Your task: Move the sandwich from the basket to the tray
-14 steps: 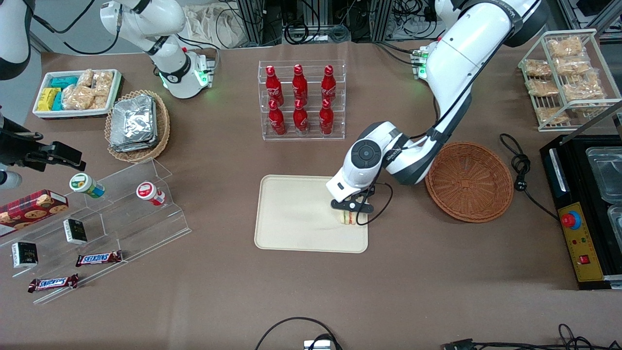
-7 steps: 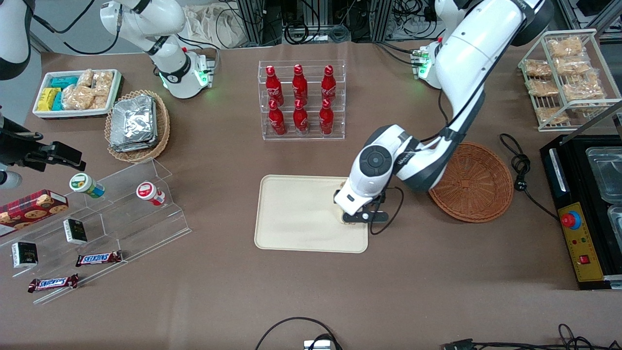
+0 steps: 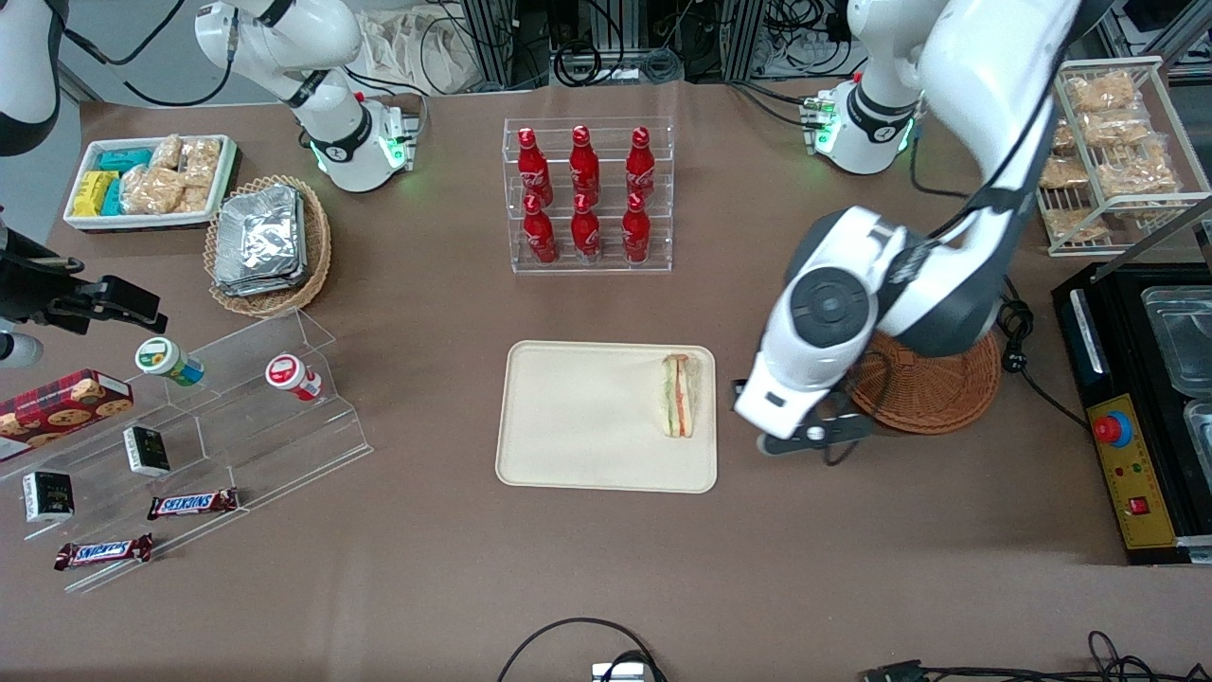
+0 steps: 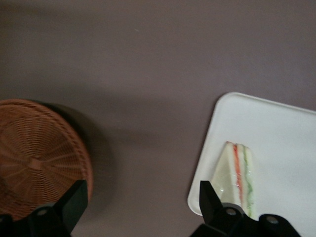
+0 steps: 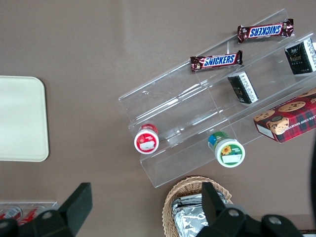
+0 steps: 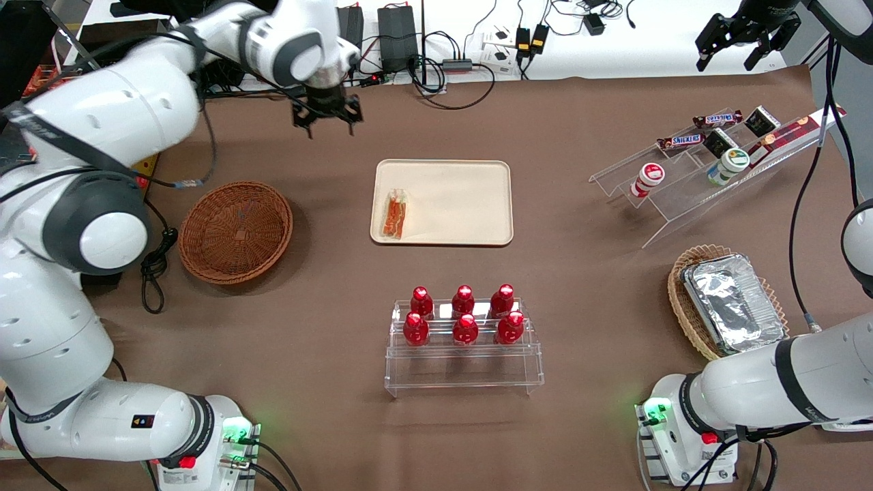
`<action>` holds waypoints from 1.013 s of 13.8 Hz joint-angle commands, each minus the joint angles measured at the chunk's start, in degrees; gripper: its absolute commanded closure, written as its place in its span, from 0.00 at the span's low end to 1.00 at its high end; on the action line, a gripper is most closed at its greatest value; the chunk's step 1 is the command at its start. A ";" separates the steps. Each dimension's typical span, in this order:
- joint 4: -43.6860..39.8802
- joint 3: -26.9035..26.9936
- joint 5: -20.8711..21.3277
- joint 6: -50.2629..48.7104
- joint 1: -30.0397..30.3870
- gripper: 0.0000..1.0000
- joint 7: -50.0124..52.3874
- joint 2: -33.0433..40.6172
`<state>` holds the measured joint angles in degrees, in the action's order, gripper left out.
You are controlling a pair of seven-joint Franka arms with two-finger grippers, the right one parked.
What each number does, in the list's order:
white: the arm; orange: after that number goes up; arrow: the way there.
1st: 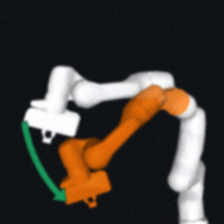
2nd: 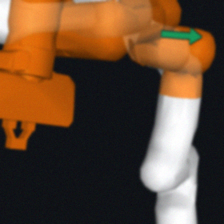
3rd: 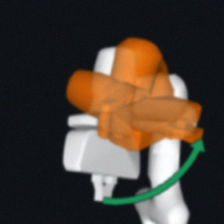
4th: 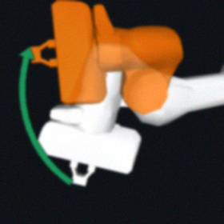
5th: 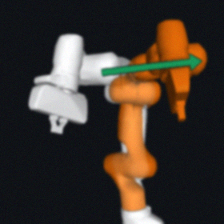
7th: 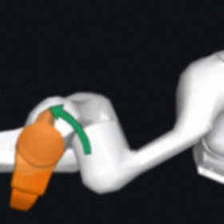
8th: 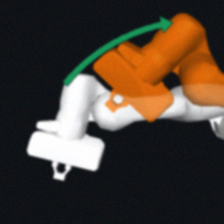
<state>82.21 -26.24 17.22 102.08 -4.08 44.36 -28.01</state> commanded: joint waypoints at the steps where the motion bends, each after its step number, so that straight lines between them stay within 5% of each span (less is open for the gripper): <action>1: 1.03 -0.39 0.09 -3.46 2.32 0.00 0.29 4.09; 9: 1.64 0.48 -6.23 -10.23 9.35 0.00 -12.43 12.35; 14: 8.92 13.39 -14.05 -10.41 8.38 0.00 -29.65 23.33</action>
<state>85.22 -16.39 5.68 91.53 4.41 20.58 -11.44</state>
